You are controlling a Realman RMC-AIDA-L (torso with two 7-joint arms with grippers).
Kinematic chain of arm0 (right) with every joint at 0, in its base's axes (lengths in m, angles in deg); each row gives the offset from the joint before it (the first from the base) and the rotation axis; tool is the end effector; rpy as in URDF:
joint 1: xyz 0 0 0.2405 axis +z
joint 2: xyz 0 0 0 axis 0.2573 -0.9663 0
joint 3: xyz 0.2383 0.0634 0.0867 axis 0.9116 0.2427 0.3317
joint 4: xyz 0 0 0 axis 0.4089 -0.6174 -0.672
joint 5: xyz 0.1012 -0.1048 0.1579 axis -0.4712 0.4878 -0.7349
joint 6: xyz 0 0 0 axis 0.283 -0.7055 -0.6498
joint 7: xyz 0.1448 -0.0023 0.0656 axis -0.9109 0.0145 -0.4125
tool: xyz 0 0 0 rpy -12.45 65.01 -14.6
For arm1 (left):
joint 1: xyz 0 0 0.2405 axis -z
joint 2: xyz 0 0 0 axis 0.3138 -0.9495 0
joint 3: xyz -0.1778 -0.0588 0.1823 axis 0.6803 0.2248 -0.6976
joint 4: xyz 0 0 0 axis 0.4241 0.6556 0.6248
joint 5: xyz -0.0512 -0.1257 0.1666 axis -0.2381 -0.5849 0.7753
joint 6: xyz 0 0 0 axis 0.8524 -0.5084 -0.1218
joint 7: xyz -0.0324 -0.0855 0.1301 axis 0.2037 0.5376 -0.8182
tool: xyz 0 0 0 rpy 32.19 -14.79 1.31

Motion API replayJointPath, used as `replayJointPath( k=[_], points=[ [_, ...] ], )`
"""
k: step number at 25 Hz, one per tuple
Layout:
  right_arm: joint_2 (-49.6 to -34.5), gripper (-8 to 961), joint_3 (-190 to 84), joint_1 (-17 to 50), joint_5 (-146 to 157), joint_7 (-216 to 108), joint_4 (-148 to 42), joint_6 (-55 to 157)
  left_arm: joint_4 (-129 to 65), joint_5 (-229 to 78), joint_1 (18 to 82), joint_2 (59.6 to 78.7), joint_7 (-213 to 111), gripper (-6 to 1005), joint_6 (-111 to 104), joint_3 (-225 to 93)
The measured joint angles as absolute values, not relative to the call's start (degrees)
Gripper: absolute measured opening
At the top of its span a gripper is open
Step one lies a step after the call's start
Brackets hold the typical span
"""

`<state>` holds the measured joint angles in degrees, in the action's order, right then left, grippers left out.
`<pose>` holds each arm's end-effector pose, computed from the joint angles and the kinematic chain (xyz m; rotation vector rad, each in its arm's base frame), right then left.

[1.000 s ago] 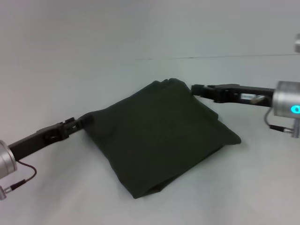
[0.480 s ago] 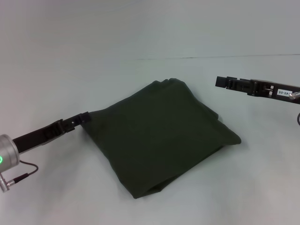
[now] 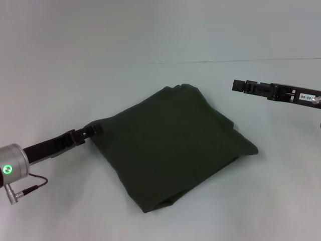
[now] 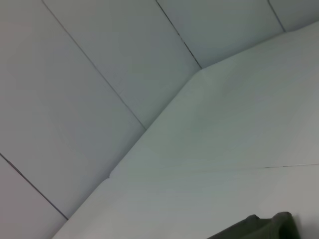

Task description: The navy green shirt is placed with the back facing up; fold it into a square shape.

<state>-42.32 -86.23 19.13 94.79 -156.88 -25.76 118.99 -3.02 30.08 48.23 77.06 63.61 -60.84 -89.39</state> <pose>0.2719 0.3968 0.0235 -2.3305 1.2552 0.8702 -0.3217 0.3624 -0.0396 -1.9584 -1.6914 -0.7922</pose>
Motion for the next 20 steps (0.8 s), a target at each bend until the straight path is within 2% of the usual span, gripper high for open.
replayJointPath(
  k=[20],
  points=[
    [-42.3,776,-86.3,18.9,95.0,-157.0,-25.4,118.8,-4.8,30.1,50.7,76.94,63.8,874,-59.9,-91.8]
  ],
)
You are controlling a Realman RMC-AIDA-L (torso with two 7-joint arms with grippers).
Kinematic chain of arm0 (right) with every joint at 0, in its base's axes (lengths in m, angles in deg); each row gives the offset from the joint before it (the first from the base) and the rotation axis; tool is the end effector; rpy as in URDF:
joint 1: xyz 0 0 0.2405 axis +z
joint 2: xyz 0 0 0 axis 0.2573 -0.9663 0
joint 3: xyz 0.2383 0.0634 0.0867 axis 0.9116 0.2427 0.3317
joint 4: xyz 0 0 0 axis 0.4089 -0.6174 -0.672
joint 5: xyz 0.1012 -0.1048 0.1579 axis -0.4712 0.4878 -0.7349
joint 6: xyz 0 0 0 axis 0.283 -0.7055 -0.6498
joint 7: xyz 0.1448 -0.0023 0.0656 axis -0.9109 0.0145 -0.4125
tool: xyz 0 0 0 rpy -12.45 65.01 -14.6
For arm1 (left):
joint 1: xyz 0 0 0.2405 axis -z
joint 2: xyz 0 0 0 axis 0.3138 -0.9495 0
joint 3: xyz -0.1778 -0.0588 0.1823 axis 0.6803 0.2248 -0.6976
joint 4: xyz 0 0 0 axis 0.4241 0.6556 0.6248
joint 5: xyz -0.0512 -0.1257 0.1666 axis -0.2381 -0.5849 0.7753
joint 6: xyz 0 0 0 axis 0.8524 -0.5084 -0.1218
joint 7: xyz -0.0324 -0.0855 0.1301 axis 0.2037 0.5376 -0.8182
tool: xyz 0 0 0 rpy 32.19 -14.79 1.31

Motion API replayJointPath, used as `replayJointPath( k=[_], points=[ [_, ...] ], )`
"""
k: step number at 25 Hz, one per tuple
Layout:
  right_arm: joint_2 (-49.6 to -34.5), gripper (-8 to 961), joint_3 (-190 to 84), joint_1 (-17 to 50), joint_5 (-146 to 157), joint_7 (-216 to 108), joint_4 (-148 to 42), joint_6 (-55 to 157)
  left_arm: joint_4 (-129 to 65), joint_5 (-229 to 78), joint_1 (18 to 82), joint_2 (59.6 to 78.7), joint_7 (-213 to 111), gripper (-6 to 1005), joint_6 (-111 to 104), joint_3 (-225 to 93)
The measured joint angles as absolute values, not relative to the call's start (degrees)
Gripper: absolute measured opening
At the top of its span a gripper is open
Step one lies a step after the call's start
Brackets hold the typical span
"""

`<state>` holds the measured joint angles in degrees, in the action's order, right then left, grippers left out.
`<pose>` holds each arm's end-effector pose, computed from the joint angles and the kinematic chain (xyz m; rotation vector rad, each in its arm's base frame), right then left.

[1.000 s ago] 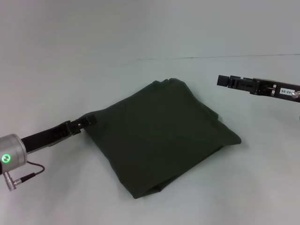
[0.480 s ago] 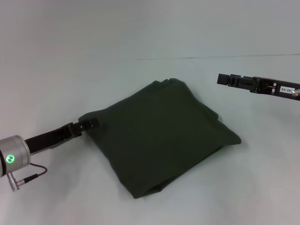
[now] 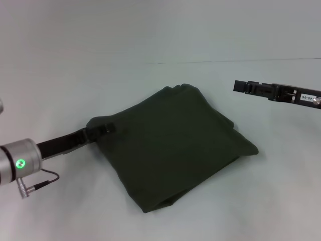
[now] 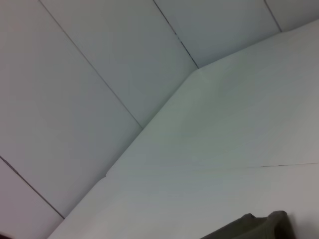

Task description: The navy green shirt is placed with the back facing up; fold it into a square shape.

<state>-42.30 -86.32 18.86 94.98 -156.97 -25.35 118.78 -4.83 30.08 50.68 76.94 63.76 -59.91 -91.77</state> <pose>0.2737 0.3965 0.0246 -2.3264 1.2532 0.8604 -0.3063 0.3711 -0.0511 -2.0271 -1.6815 -0.7667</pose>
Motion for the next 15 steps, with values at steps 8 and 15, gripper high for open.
replayJointPath(
  k=[8,15],
  points=[
    [-42.43,774,-86.4,18.6,95.1,-157.0,-25.3,118.7,-5.4,30.1,51.6,76.87,63.8,869,-58.5,-93.0],
    [-42.48,767,-86.6,18.4,95.2,-157.0,-25.3,118.7,-4.9,30.1,51.6,76.72,62.4,750,-54.9,-93.0]
  ],
)
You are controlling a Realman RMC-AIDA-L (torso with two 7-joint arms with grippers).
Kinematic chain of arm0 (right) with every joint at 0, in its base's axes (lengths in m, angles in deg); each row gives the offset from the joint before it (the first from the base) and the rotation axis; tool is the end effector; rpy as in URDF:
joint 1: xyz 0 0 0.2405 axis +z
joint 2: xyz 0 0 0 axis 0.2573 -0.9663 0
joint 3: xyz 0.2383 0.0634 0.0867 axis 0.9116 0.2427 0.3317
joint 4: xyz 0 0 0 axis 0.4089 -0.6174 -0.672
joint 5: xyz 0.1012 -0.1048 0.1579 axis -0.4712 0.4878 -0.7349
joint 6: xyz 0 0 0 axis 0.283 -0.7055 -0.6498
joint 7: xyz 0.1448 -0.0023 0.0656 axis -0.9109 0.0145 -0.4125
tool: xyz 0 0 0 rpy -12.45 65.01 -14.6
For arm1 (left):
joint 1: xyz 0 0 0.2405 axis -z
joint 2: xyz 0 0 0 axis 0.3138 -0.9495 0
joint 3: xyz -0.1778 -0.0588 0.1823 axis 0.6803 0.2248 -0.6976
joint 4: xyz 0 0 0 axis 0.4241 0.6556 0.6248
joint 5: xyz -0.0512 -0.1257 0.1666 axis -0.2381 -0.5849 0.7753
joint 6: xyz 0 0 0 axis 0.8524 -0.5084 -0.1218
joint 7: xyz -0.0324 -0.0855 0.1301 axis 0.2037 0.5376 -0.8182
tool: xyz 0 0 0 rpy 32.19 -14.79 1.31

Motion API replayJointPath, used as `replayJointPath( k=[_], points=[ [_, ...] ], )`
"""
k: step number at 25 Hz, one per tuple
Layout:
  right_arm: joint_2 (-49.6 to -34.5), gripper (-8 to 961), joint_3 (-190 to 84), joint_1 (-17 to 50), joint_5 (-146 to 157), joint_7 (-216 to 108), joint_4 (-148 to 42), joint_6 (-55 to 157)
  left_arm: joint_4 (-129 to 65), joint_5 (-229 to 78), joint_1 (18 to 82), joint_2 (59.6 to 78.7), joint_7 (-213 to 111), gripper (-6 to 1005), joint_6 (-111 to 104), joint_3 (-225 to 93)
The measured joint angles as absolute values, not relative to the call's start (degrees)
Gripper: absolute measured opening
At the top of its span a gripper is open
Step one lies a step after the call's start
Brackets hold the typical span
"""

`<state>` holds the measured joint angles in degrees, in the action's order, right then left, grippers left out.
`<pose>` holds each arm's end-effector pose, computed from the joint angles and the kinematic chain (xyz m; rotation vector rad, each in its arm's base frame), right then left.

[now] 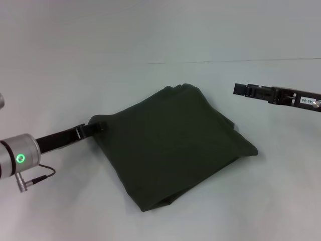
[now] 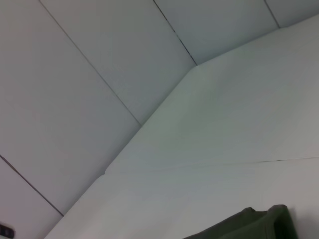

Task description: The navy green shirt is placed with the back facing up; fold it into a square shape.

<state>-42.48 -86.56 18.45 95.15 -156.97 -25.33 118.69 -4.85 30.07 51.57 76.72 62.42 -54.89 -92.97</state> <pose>0.2762 0.3939 0.0224 -2.3259 1.2627 0.8525 -0.3114 0.3825 -0.0483 -1.9985 -1.6169 -0.7004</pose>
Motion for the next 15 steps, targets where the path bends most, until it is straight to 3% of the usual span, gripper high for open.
replayJointPath(
  k=[3,9,15],
  points=[
    [-42.48,765,-86.5,18.4,95.2,-157.0,-25.3,118.7,-4.8,30.2,51.7,76.59,62.6,656,-54.6,-93.1],
    [-42.5,766,-86.4,18.3,95.2,-156.7,-25.4,118.7,-5.1,31.0,52.4,76.48,63.1,377,-54.4,-93.2],
    [-42.63,766,-86.3,18.2,95.2,-156.7,-25.5,118.7,-5.2,31.2,52.8,76.49,63.1,252,-54.3,-93.2]
  ],
)
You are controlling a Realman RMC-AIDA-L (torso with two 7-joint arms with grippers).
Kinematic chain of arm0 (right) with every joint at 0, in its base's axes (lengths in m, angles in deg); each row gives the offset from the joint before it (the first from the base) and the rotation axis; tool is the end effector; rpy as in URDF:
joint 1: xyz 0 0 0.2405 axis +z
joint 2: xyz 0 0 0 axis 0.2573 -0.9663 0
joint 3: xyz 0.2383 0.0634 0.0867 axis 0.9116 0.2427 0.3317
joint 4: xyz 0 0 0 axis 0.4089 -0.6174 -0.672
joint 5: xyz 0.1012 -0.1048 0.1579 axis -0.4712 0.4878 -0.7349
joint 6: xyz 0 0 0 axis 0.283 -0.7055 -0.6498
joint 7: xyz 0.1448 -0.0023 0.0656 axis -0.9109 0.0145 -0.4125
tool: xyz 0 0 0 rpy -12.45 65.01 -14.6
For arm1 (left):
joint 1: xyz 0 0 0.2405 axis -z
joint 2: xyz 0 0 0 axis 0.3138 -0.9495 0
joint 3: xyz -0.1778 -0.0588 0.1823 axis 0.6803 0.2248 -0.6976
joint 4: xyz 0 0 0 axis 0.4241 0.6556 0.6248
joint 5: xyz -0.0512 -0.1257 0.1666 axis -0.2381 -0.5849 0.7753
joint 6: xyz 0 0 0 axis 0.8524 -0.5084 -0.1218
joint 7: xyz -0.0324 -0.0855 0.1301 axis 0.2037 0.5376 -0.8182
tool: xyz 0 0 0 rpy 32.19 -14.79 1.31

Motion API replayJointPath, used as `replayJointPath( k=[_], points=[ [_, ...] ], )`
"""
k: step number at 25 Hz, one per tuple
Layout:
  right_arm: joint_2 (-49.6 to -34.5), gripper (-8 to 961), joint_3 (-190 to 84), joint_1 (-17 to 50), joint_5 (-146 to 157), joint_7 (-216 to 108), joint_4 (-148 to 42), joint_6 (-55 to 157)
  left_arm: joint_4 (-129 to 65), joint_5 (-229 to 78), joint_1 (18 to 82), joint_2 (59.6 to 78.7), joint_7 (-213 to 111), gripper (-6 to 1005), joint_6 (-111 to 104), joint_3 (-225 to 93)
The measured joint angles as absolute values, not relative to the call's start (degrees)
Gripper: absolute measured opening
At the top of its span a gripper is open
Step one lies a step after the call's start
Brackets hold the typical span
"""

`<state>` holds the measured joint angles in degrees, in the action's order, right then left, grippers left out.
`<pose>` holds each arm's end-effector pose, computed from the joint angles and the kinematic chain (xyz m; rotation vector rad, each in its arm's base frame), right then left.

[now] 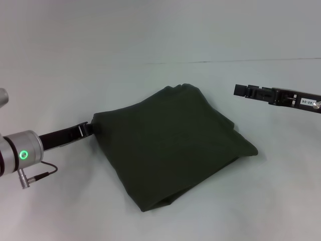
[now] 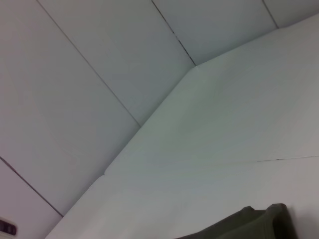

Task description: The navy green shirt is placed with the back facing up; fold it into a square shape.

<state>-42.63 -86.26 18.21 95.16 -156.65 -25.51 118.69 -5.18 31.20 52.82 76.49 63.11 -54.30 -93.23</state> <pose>0.2780 0.3923 0.0214 -2.3203 1.2664 0.8561 -0.3068 0.3880 -0.0495 -2.0170 -1.6084 -0.6777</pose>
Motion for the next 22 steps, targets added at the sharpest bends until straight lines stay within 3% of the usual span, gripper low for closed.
replayJointPath(
  k=[9,22],
  points=[
    [-42.98,767,-86.2,18.1,95.1,-156.0,-25.8,117.7,-5.3,31.3,53.5,76.21,63.2,7,-54.3,-93.2],
    [-44.05,768,-84.4,17.5,94.7,-153.4,-25.8,117.2,-5.4,31.5,58.6,73.84,64.8,7,-54.1,-94.7]
  ],
)
